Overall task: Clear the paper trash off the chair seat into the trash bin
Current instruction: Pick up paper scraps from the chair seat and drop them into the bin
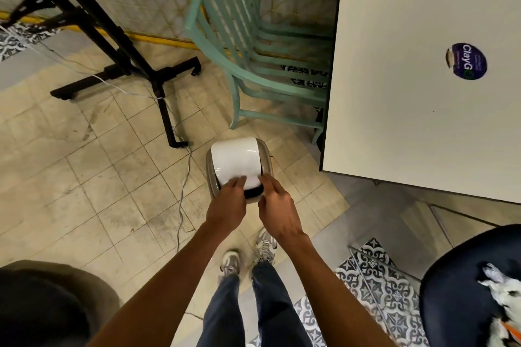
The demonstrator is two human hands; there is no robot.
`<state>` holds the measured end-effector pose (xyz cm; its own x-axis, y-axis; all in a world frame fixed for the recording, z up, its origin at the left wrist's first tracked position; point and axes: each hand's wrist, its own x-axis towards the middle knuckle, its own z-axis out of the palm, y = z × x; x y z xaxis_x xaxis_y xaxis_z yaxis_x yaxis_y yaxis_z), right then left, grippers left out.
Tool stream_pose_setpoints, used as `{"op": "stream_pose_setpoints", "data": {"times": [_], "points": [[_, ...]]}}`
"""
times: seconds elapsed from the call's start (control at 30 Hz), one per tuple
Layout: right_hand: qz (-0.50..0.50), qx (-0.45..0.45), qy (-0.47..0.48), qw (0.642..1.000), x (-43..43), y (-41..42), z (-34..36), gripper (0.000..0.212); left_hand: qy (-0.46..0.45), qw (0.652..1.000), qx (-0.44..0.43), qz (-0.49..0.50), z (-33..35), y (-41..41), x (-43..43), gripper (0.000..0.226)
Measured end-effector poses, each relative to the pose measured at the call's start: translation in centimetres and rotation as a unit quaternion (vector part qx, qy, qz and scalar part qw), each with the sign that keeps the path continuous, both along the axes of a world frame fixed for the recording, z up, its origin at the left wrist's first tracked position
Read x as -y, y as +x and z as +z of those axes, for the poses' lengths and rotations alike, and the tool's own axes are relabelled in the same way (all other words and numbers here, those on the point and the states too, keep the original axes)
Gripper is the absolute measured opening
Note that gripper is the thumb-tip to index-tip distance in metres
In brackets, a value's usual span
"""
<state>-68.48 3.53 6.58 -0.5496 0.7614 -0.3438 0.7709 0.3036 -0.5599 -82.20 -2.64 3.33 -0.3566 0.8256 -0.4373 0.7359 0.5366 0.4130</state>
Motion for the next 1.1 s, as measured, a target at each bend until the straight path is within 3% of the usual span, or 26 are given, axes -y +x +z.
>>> {"op": "stream_pose_setpoints", "data": {"times": [0.23,0.53,0.73,1.1], "points": [[-0.087,0.011,0.084,0.993,3.2,3.7,4.8,0.055,0.088,0.995,-0.021,-0.038,7.1,0.9,3.0,0.053],[-0.232,0.047,0.131,0.963,9.0,14.2,11.7,0.052,0.175,0.972,-0.027,-0.154,15.6,7.2,4.7,0.047],[-0.307,0.054,0.157,0.937,12.3,23.6,14.1,0.049,0.202,0.949,-0.017,-0.241,17.9,15.5,3.9,0.045],[-0.429,0.08,0.132,0.89,15.8,46.9,13.8,0.039,0.196,0.914,0.016,-0.356,17.2,40.2,1.9,0.04]]}}
